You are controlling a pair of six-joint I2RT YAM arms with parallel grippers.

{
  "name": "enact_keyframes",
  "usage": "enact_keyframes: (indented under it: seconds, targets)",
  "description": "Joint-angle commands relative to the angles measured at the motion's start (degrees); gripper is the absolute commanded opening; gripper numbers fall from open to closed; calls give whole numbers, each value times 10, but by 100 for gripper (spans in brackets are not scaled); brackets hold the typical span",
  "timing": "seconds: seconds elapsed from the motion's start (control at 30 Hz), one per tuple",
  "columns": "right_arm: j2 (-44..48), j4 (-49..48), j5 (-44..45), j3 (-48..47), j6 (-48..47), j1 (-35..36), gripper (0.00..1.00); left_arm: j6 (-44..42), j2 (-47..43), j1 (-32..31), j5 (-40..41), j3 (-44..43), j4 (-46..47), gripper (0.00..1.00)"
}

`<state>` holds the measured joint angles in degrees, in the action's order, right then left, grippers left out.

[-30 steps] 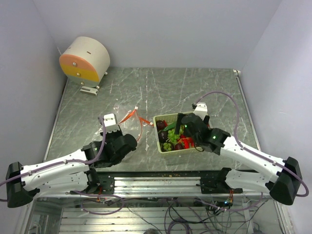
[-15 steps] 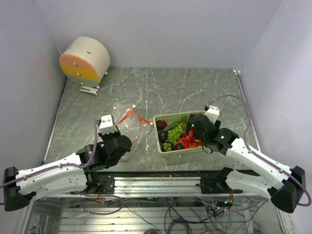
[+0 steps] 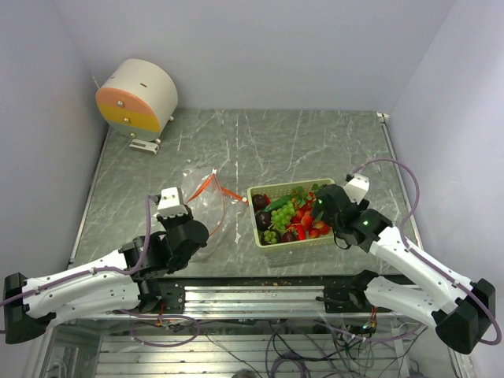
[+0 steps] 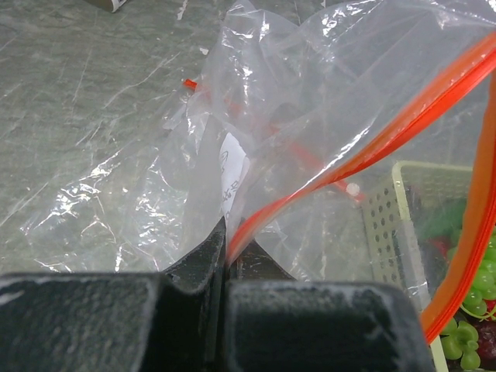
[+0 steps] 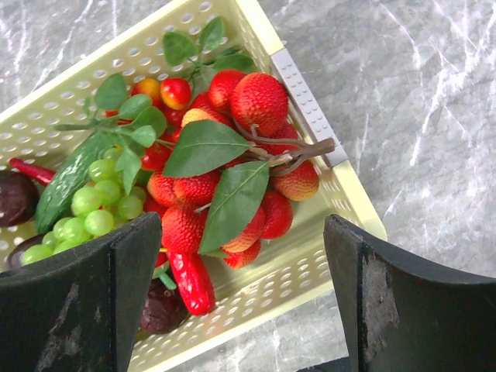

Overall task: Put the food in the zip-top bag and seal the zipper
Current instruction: Pick up the fake fruit from the bin.

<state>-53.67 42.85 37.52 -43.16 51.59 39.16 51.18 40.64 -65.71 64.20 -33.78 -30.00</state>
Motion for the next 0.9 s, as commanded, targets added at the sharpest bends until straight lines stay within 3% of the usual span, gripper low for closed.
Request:
enact_keyframes:
  seconds: [0.0, 0.27, 0.43, 0.6, 0.73, 0.87]
  targets:
    - [-2, -34, 35, 27, 27, -14, 83, -7, -4, 2, -6, 1, 18, 7]
    - [-28, -107, 22, 53, 18, -35, 77, -8, -8, 2, -12, 3, 14, 7]
    - [-38, -141, 22, 68, 12, -45, 62, -10, -5, 2, -17, 2, 16, 7]
    - [-46, -156, 28, 78, 7, -55, 61, -13, -2, 2, -19, 0, 19, 7]
    - [-50, -189, 20, 100, 2, -68, 51, -20, 3, 2, -21, -3, 26, 7]
    - [-75, -217, 1, 110, -1, -83, 50, -21, 12, 2, -21, -9, 22, 7]
